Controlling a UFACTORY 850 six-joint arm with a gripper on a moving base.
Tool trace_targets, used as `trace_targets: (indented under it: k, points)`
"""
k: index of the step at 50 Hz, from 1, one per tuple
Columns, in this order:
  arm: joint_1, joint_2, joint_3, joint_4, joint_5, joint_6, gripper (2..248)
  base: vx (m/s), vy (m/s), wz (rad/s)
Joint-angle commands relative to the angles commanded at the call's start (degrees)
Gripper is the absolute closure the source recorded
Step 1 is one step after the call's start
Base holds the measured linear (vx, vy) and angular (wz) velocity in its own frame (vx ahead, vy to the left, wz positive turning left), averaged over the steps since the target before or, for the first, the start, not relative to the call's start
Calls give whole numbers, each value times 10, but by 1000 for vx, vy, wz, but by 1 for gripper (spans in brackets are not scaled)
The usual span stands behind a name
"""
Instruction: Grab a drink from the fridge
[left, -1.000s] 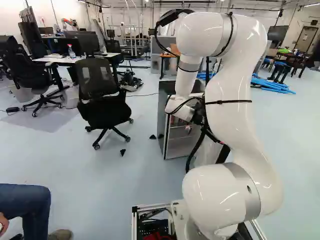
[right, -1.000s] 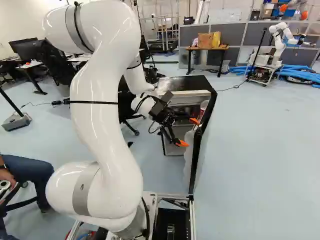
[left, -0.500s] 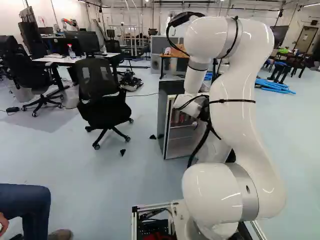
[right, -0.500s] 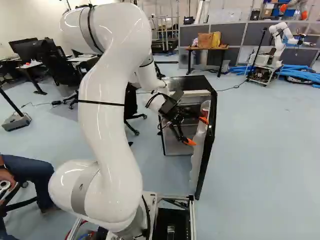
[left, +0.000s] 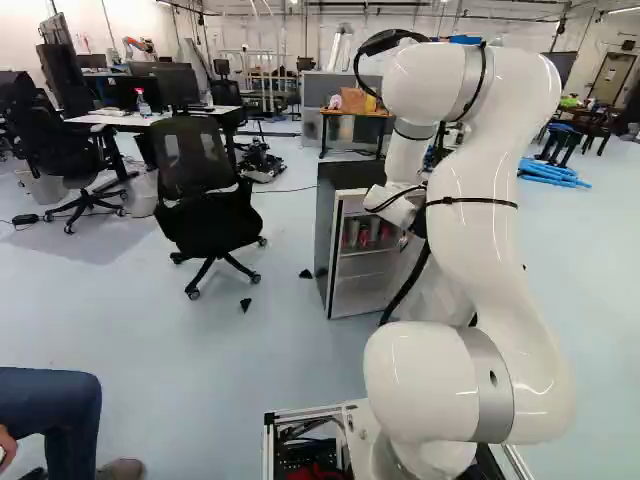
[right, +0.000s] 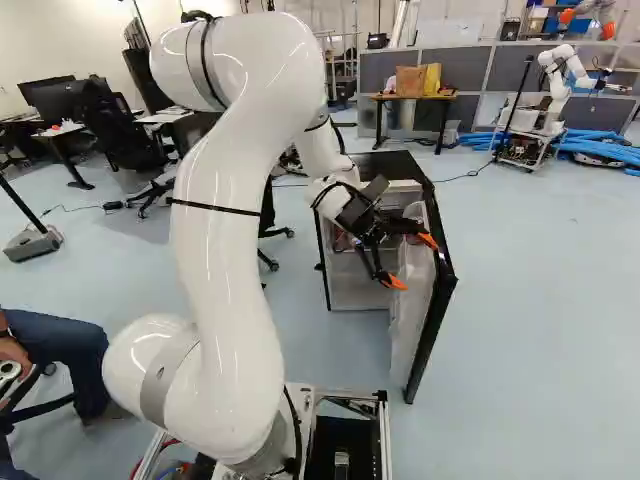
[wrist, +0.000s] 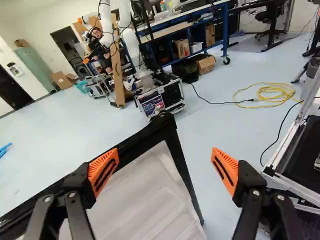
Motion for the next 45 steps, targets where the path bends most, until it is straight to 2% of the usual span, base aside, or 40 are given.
trace_targets:
  k: [45]
  points:
    - [-97, -42, -99, 0, -33, 0, 3, 0, 0, 0]
